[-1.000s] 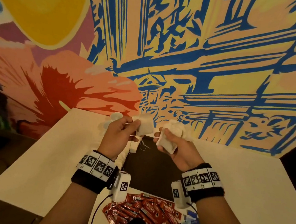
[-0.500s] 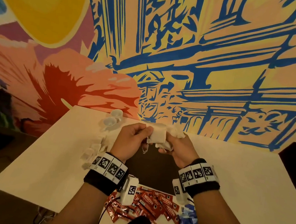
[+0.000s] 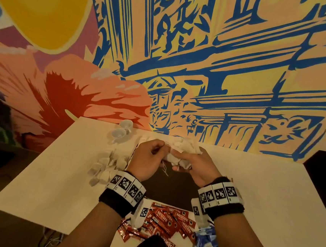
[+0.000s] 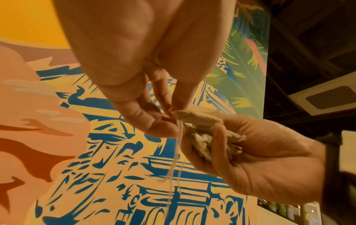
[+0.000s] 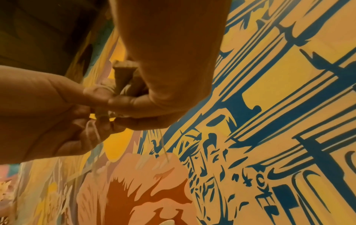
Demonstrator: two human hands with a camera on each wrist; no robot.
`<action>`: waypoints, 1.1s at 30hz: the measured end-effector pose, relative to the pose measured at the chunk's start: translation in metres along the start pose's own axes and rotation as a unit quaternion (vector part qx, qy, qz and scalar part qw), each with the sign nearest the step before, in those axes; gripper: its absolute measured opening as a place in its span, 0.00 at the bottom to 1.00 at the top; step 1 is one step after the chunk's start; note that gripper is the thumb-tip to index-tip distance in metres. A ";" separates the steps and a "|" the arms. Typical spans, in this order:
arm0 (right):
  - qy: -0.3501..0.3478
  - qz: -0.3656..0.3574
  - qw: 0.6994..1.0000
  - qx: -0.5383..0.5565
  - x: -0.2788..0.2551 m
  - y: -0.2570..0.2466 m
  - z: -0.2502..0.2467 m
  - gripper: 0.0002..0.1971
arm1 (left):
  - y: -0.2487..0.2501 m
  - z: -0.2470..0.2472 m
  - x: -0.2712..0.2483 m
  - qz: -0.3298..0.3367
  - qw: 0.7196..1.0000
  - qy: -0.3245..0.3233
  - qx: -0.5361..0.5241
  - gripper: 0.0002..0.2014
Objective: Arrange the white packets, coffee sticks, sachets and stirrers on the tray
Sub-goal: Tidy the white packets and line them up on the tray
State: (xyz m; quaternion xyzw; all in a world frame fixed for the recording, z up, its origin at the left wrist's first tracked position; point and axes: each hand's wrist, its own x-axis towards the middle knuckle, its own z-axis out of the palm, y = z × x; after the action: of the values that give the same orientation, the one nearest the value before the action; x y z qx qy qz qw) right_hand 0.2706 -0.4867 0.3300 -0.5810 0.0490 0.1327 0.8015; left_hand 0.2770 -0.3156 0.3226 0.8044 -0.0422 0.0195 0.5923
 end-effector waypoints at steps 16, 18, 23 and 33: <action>-0.060 0.032 0.991 -0.119 -0.007 0.004 -0.015 0.20 | 0.012 -0.031 0.016 -0.089 0.985 0.010 -0.148 0.10; -0.055 0.027 0.992 -0.107 -0.006 0.007 -0.011 0.20 | 0.007 -0.032 0.015 -0.089 0.992 -0.036 -0.076 0.14; -0.009 0.017 0.997 -0.080 0.000 0.018 -0.003 0.19 | -0.010 -0.034 0.002 -0.148 0.971 -0.141 -0.123 0.17; 0.122 0.040 0.992 0.018 0.018 0.028 0.025 0.18 | -0.032 -0.060 0.003 -0.142 0.964 -0.161 -0.156 0.08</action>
State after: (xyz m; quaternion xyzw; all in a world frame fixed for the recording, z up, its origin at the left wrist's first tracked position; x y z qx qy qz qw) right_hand 0.2786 -0.4521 0.3084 -0.5759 0.1720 0.0915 0.7939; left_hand 0.2845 -0.2488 0.3102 0.6923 -0.0250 -0.2008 0.6927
